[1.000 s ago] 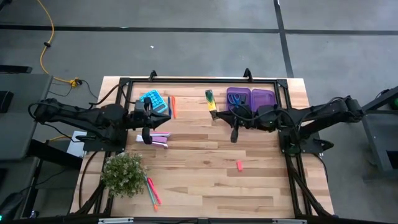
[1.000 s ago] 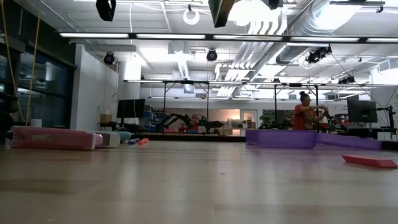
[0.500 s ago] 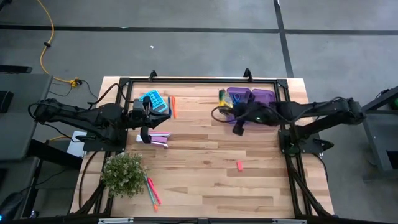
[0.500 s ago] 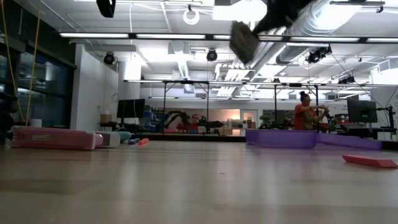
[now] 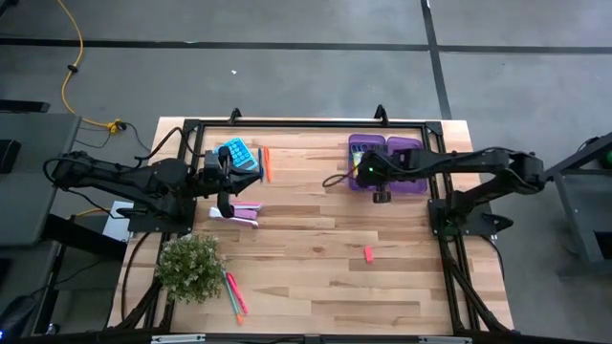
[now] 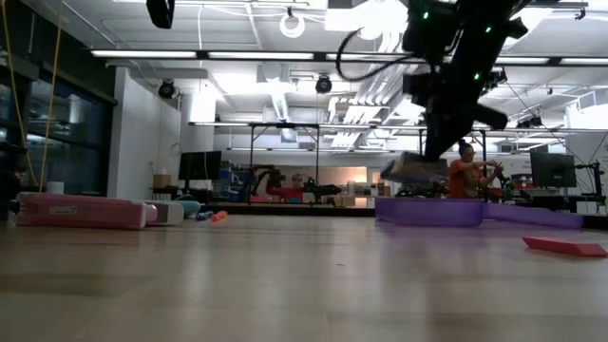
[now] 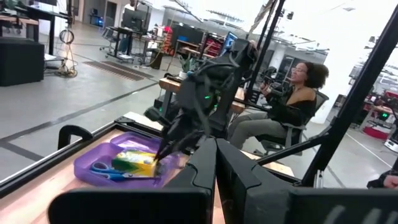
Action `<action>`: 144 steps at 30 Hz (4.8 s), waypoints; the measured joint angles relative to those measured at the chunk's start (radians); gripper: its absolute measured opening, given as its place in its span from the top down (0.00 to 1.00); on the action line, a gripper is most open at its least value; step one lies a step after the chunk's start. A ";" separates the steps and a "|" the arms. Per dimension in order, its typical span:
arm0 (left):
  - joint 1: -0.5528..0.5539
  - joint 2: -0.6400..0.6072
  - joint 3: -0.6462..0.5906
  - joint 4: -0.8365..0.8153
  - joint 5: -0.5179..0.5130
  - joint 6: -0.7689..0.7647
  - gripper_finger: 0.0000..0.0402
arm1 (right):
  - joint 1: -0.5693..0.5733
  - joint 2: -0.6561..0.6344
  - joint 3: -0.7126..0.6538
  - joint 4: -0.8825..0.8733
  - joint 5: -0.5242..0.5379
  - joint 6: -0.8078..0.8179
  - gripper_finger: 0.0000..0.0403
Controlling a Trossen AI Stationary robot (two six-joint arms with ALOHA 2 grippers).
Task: Pack school essentials
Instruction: Put the yellow crayon box into the violet supply box, then put the blue pen into the violet supply box
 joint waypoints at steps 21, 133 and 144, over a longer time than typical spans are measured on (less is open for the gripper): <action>0.000 0.000 0.000 0.000 -0.026 -0.019 1.00 | -0.030 0.196 0.000 0.079 -0.076 0.114 1.00; 0.362 0.799 0.212 -0.761 0.046 -0.831 0.60 | 0.253 -0.561 -0.377 1.111 -0.074 0.667 0.60; 0.374 0.900 0.212 -0.745 -0.060 -1.083 0.60 | 0.253 -0.561 -0.377 1.094 -0.048 0.667 0.60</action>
